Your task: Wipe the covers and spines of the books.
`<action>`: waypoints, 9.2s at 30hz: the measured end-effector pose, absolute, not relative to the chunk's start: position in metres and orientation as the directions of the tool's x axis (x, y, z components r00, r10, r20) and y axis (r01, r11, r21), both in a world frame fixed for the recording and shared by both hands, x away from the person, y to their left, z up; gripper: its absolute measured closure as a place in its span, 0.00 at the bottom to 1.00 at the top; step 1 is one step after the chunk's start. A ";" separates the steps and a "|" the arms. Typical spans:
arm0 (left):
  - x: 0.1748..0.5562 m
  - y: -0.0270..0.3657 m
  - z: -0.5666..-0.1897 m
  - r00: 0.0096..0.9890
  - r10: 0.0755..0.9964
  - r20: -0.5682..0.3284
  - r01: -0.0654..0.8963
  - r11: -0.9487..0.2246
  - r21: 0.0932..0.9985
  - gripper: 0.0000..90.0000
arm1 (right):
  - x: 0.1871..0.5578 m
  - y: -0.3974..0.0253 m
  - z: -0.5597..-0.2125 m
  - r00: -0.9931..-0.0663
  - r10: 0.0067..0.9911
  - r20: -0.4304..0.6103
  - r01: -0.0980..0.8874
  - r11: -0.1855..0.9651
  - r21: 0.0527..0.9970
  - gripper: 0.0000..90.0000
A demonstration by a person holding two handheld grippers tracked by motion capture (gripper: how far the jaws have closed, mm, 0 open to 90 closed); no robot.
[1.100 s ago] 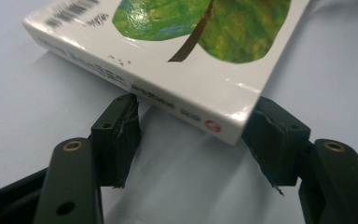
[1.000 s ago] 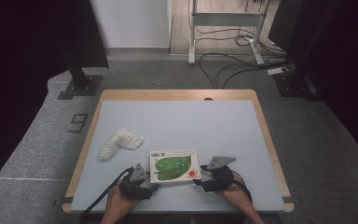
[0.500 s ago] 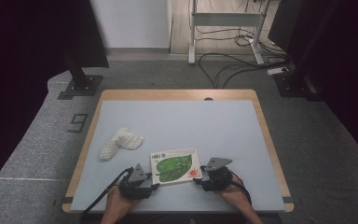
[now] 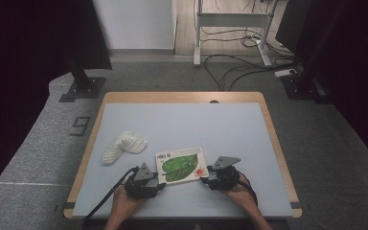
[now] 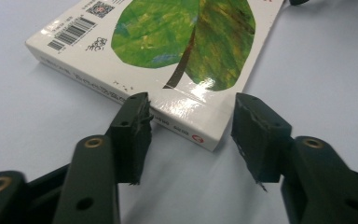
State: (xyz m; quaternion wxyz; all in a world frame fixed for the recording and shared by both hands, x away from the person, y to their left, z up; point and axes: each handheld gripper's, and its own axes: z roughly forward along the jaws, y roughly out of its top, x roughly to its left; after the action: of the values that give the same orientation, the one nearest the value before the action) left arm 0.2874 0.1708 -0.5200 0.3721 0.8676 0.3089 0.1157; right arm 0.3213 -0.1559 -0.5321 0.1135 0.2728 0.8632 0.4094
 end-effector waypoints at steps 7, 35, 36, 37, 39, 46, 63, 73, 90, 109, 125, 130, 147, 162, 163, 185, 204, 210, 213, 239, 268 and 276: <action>0.295 0.179 -0.512 0.752 0.659 -0.020 0.473 -0.519 0.712 0.20 | 0.320 -0.168 -0.528 -0.812 0.584 -0.003 0.368 0.516 0.773 0.29; 0.351 0.242 -0.455 0.667 0.745 0.016 0.516 -0.478 0.711 0.10 | 0.321 -0.223 -0.536 -0.728 0.685 0.002 0.476 0.504 0.721 0.00; 0.351 0.242 -0.455 0.667 0.745 0.016 0.516 -0.478 0.711 0.10 | 0.321 -0.223 -0.536 -0.728 0.685 0.002 0.476 0.504 0.721 0.00; 0.354 0.244 -0.453 0.662 0.749 0.009 0.523 -0.471 0.711 0.10 | 0.321 -0.223 -0.536 -0.728 0.685 0.002 0.476 0.504 0.721 0.00; 0.361 0.251 -0.447 0.652 0.758 0.005 0.530 -0.461 0.711 0.09 | 0.321 -0.223 -0.536 -0.729 0.685 0.002 0.475 0.503 0.722 0.00; 0.377 0.265 -0.435 0.621 0.784 0.006 0.543 -0.435 0.718 0.11 | 0.321 -0.223 -0.537 -0.728 0.685 0.002 0.475 0.503 0.722 0.00; 0.419 0.289 -0.464 0.506 0.863 0.009 0.638 -0.381 0.670 0.34 | 0.321 -0.223 -0.537 -0.730 0.683 0.004 0.474 0.502 0.723 0.00; 0.422 0.294 -0.494 0.482 0.876 -0.023 0.689 -0.362 0.628 0.49 | 0.321 -0.223 -0.537 -0.729 0.684 0.003 0.474 0.502 0.723 0.00; 0.413 0.294 -0.484 0.536 0.842 -0.060 0.668 -0.379 0.640 0.76 | 0.321 -0.223 -0.537 -0.729 0.684 0.004 0.474 0.501 0.724 0.00; 0.390 0.251 -0.453 0.669 0.741 -0.053 0.565 -0.461 0.684 0.75 | 0.321 -0.223 -0.537 -0.729 0.685 0.004 0.474 0.500 0.724 0.00; 0.383 0.210 -0.458 0.740 0.667 -0.089 0.532 -0.499 0.684 0.74 | 0.321 -0.224 -0.537 -0.729 0.684 0.005 0.475 0.501 0.724 0.00; 0.382 0.192 -0.458 0.764 0.642 -0.068 0.508 -0.534 0.676 0.74 | 0.321 -0.224 -0.537 -0.730 0.684 0.005 0.474 0.501 0.724 0.00; 0.389 0.157 -0.489 0.744 0.667 -0.025 0.535 -0.574 0.620 0.73 | 0.321 -0.223 -0.537 -0.729 0.685 0.005 0.474 0.500 0.725 0.00; 0.395 0.133 -0.491 0.762 0.647 -0.027 0.520 -0.586 0.621 0.73 | 0.321 -0.224 -0.537 -0.730 0.684 0.004 0.474 0.502 0.723 0.00; 0.396 0.129 -0.491 0.764 0.645 -0.028 0.519 -0.587 0.622 0.73 | 0.321 -0.224 -0.537 -0.729 0.684 0.005 0.475 0.501 0.724 0.00; 0.410 0.074 -0.493 0.806 0.592 -0.030 0.480 -0.622 0.618 0.73 | 0.321 -0.224 -0.537 -0.730 0.684 0.004 0.474 0.501 0.724 0.00; 0.421 0.028 -0.497 0.841 0.540 -0.048 0.445 -0.637 0.630 0.72 | 0.321 -0.224 -0.537 -0.730 0.683 0.004 0.474 0.502 0.724 0.00; 0.415 0.026 -0.497 0.848 0.530 -0.030 0.431 -0.655 0.621 0.72 | 0.321 -0.224 -0.537 -0.730 0.683 0.004 0.473 0.502 0.724 0.00; 0.410 0.025 -0.496 0.855 0.517 -0.032 0.424 -0.663 0.616 0.72 | 0.321 -0.224 -0.537 -0.729 0.684 0.003 0.473 0.501 0.724 0.00; 0.389 0.045 -0.497 0.876 0.482 -0.020 0.387 -0.676 0.627 0.73 | 0.320 -0.224 -0.537 -0.729 0.684 0.002 0.472 0.501 0.726 0.00; 0.363 0.124 -0.494 0.839 0.543 -0.045 0.443 -0.632 0.636 0.73 | 0.320 -0.223 -0.537 -0.729 0.684 0.000 0.470 0.501 0.727 0.00; 0.356 0.142 -0.493 0.829 0.558 -0.038 0.452 -0.628 0.633 0.73 | 0.320 -0.223 -0.537 -0.729 0.684 0.000 0.470 0.501 0.727 0.00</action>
State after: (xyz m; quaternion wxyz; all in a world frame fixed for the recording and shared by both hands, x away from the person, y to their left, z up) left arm 0.3565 0.1418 -0.4933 0.3271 0.8985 0.2812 0.0812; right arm 0.3204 -0.2234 -0.5368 0.1456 0.3380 0.8539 0.3680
